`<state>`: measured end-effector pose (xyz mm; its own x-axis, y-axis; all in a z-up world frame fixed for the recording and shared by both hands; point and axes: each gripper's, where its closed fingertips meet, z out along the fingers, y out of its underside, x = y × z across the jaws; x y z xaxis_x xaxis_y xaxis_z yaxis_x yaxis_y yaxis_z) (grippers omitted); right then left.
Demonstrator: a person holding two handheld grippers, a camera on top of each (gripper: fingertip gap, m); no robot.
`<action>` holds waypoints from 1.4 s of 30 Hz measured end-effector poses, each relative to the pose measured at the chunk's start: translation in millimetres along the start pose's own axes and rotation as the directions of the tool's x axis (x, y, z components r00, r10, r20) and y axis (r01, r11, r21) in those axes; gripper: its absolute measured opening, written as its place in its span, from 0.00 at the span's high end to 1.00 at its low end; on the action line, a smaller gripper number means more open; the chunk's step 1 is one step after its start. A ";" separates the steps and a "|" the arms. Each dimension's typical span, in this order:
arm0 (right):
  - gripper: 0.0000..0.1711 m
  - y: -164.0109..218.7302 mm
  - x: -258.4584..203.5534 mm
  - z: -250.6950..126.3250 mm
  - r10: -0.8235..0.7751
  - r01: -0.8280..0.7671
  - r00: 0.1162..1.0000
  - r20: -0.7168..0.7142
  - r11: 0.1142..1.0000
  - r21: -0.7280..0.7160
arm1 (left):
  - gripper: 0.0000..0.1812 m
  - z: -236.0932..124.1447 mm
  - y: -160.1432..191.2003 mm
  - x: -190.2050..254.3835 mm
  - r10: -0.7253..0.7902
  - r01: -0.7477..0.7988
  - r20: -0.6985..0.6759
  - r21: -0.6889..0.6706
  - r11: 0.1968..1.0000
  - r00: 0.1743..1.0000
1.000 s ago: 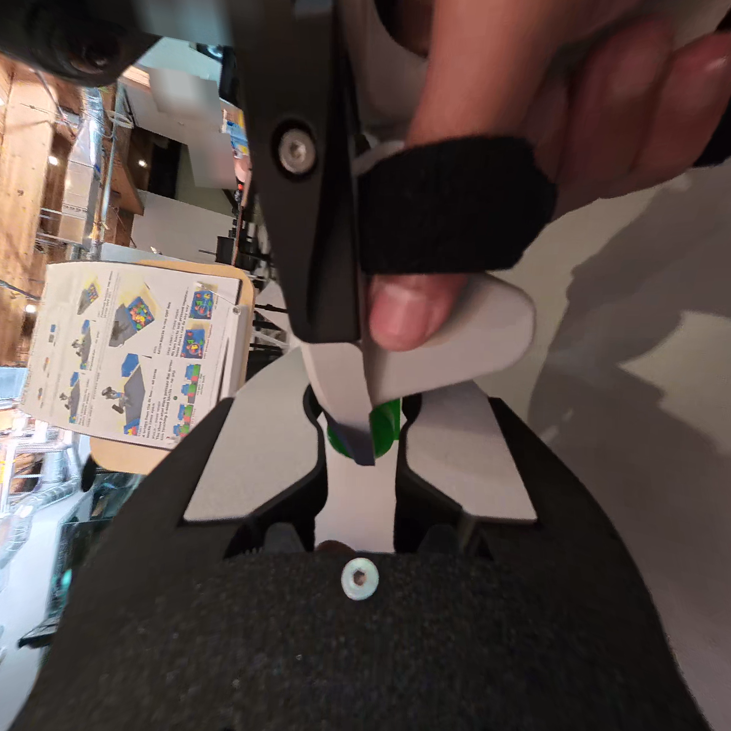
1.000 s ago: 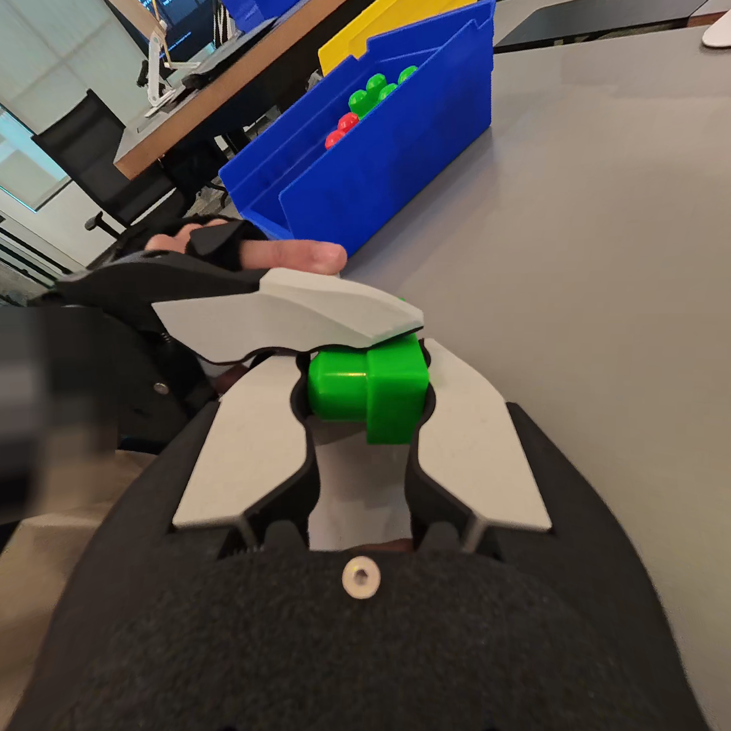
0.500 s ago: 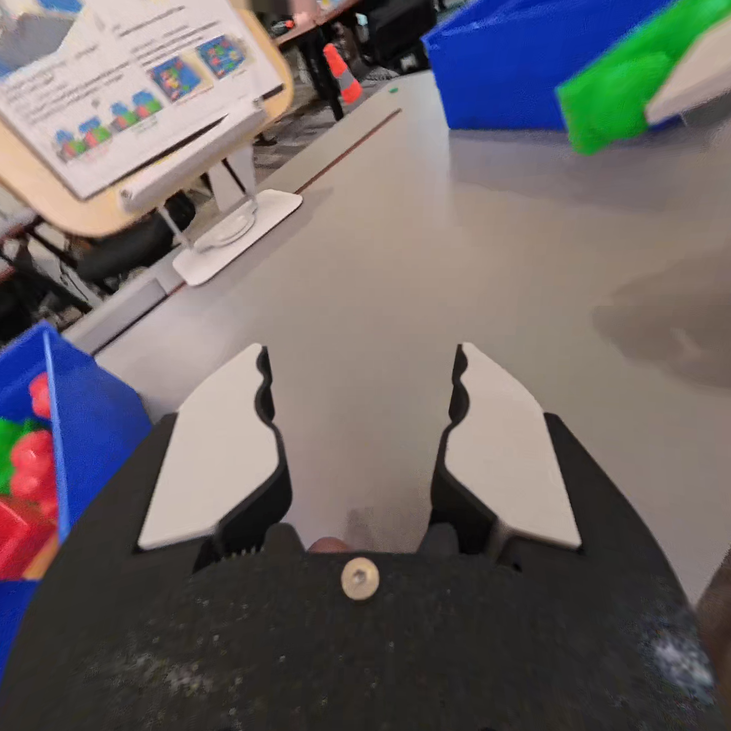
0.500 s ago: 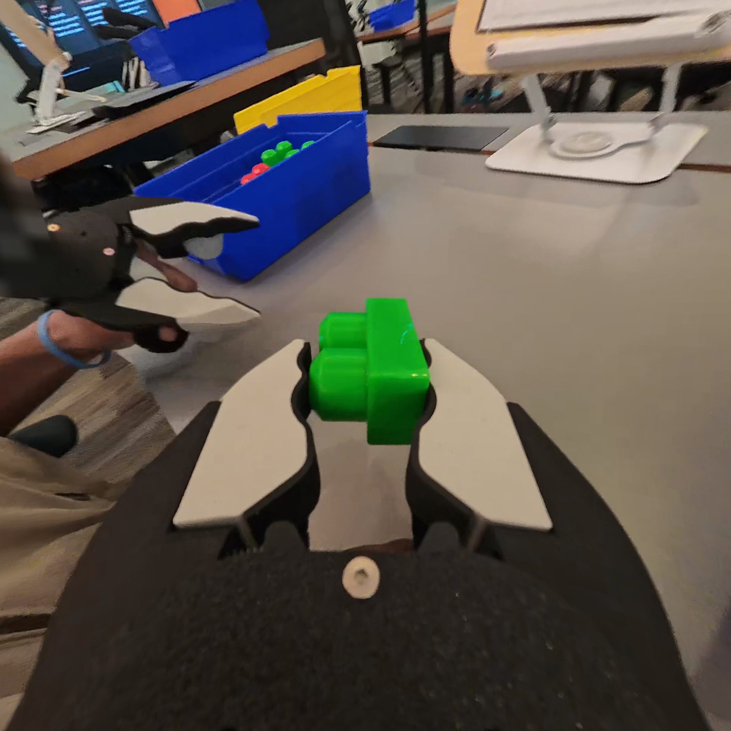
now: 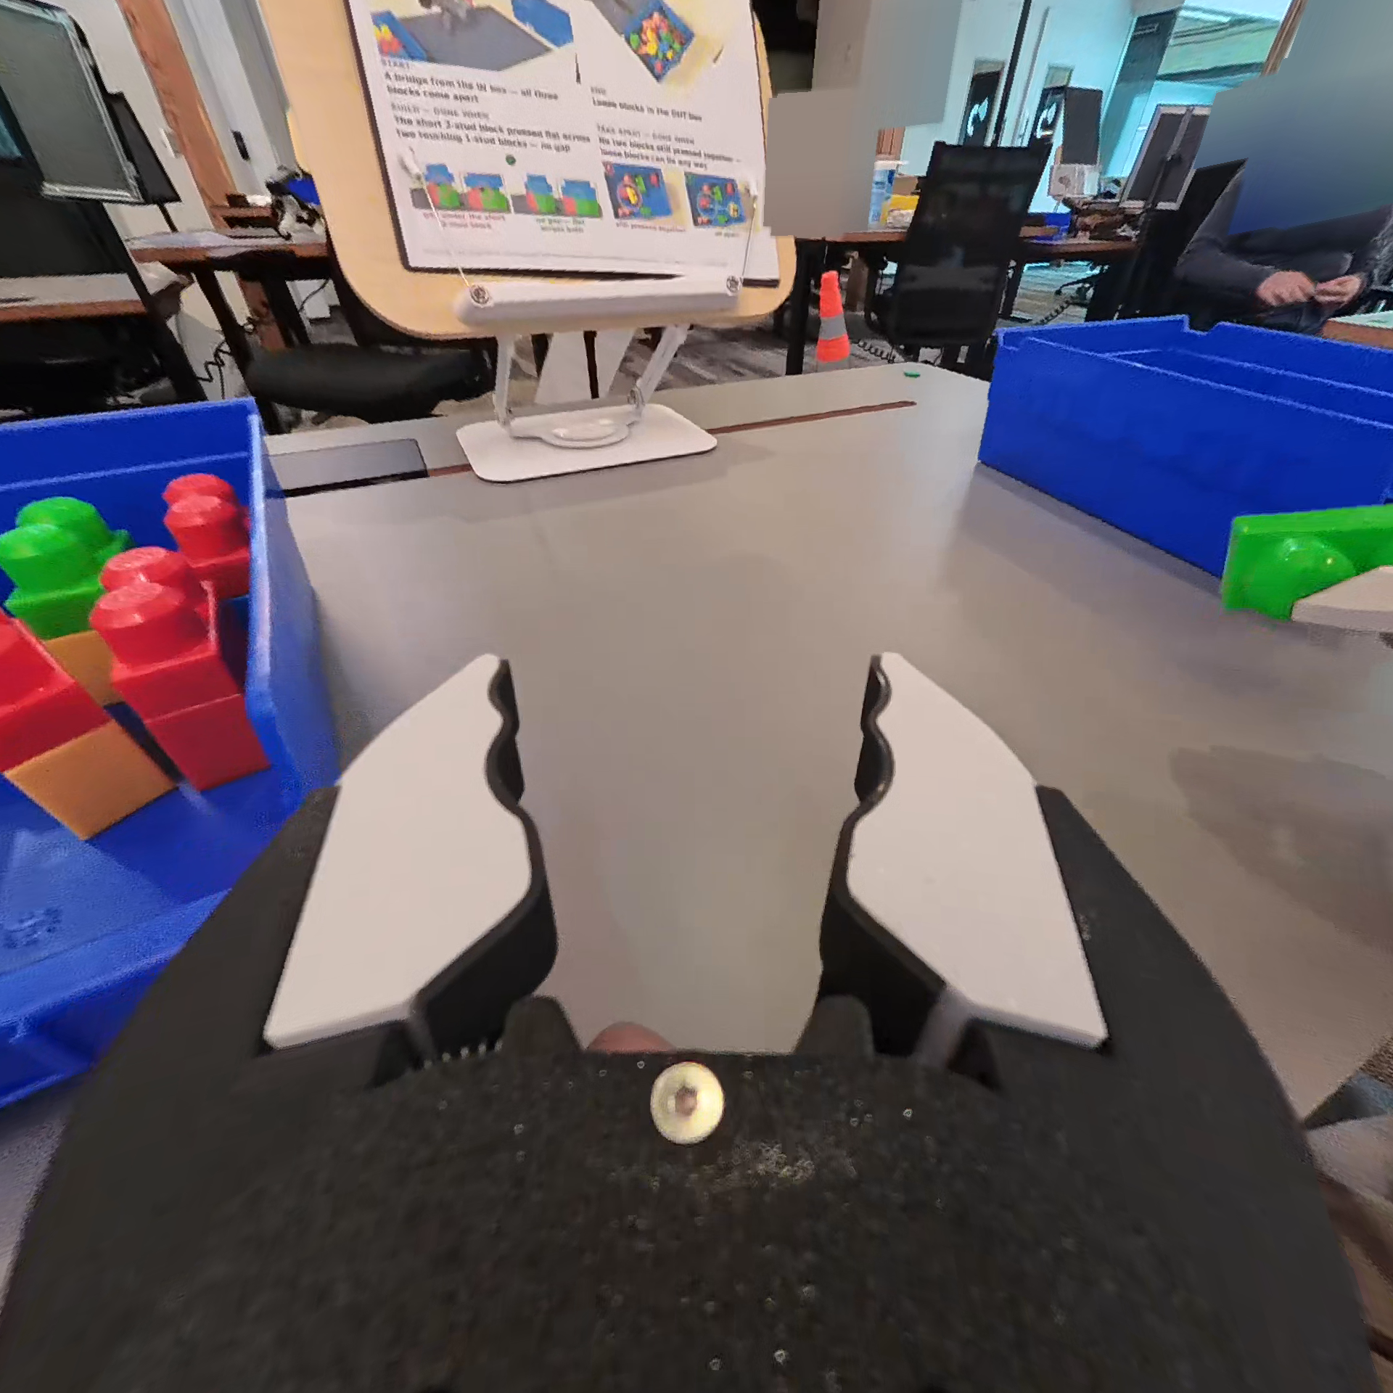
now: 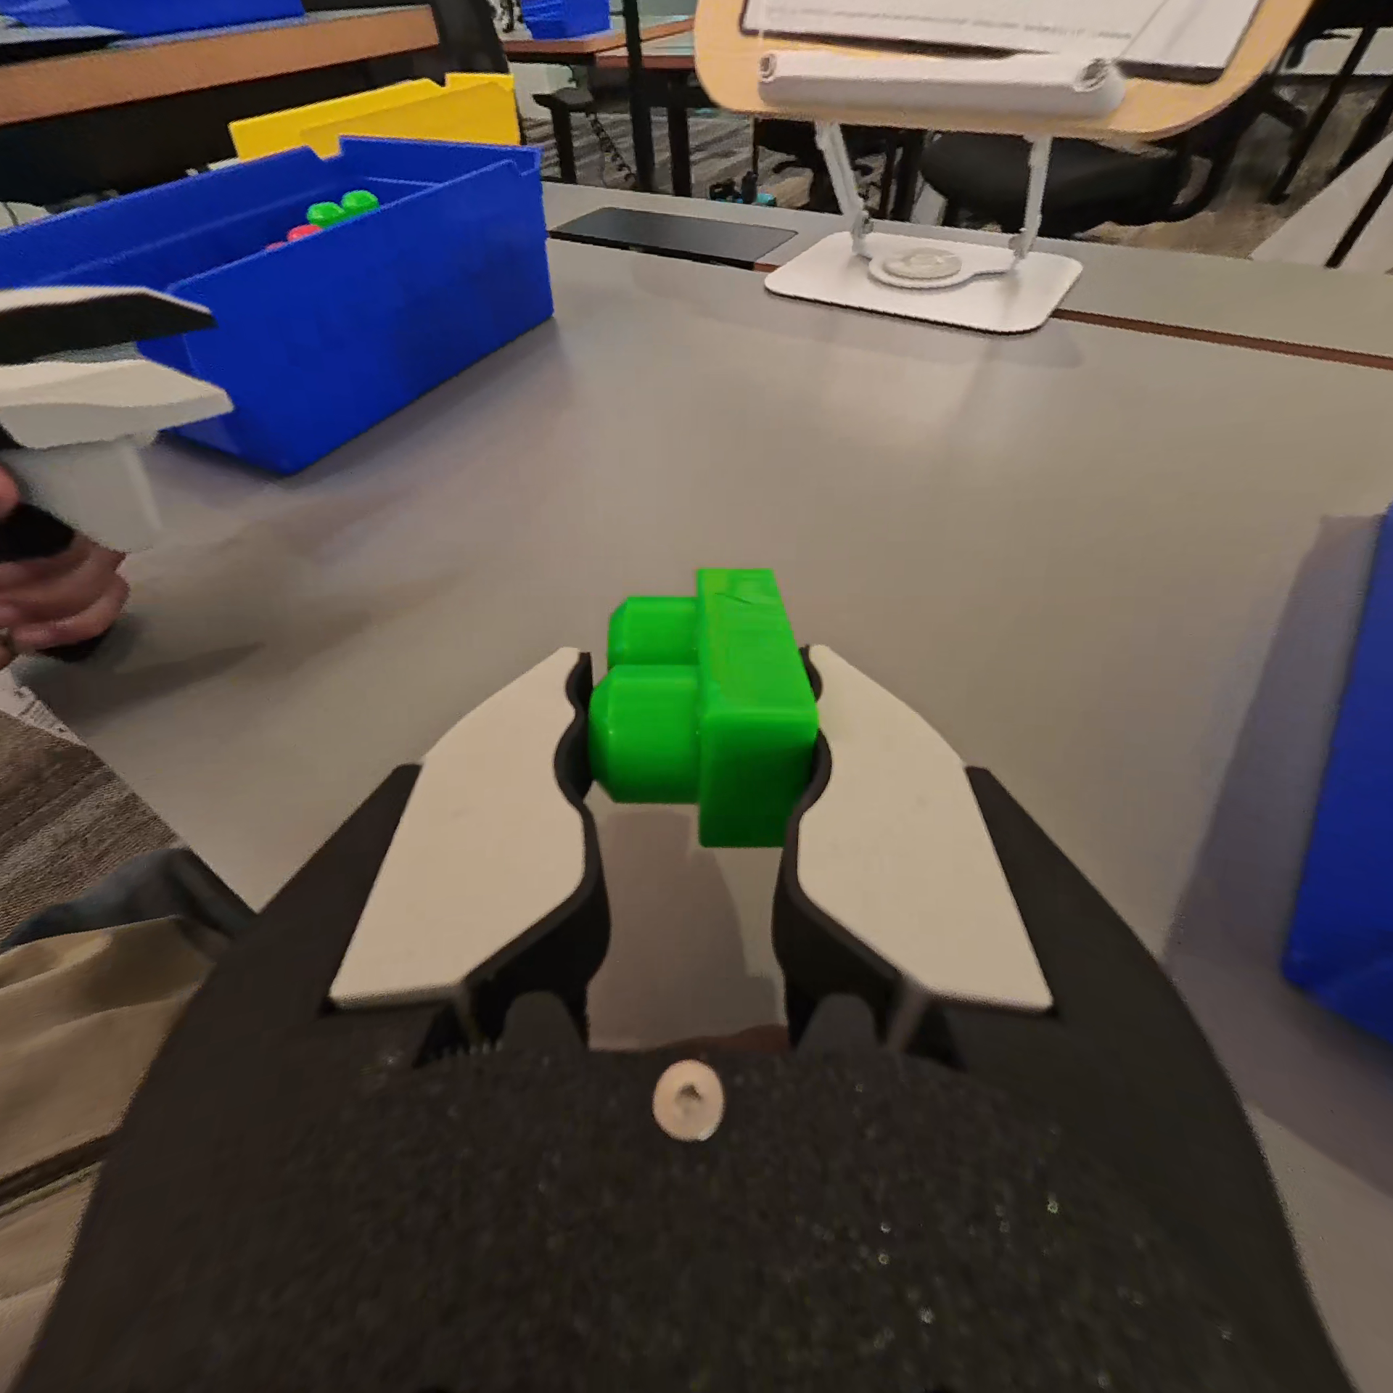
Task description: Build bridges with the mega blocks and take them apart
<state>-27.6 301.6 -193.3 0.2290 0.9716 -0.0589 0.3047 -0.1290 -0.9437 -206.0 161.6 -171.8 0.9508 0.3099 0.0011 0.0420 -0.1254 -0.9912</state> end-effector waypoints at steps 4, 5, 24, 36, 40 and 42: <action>0.70 -32.1 65.6 -30.2 0.031 -0.024 0.985 -0.170 0.999 0.047 | 0.53 1.0 0.6 6.1 0.044 -0.044 -0.003 0.003 0.999 0.999; 0.70 -42.9 90.3 -41.8 0.040 -0.028 0.974 -0.225 0.998 0.060 | 0.54 1.5 1.6 7.3 0.052 -0.052 -0.006 0.000 0.999 0.999; 0.70 -19.5 378.1 48.9 -0.004 -0.230 0.867 -0.498 0.883 -0.409 | 0.56 1.4 5.5 4.8 0.014 -0.015 -0.029 -0.033 0.999 0.999; 0.56 -42.7 343.8 26.3 0.006 -0.193 0.876 -0.483 0.921 -0.339 | 0.56 3.8 7.8 5.2 0.022 -0.024 -0.032 -0.064 0.998 0.999; 0.58 -103.6 232.3 -13.7 -0.026 -0.003 0.934 -0.357 0.997 -0.080 | 0.56 2.4 -1.0 2.1 0.049 -0.050 -0.012 -0.064 0.997 0.999; 0.59 -110.0 148.3 -19.7 -0.042 0.049 0.977 -0.211 0.998 0.029 | 0.56 1.4 -5.0 -0.6 0.052 -0.052 0.006 -0.063 0.997 0.999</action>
<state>-8.9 456.0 -91.8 0.4062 0.9124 0.0504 0.2884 -0.0756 -0.9545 -207.2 163.3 -167.0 0.9499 0.3084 -0.0516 0.0118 -0.2003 -0.9797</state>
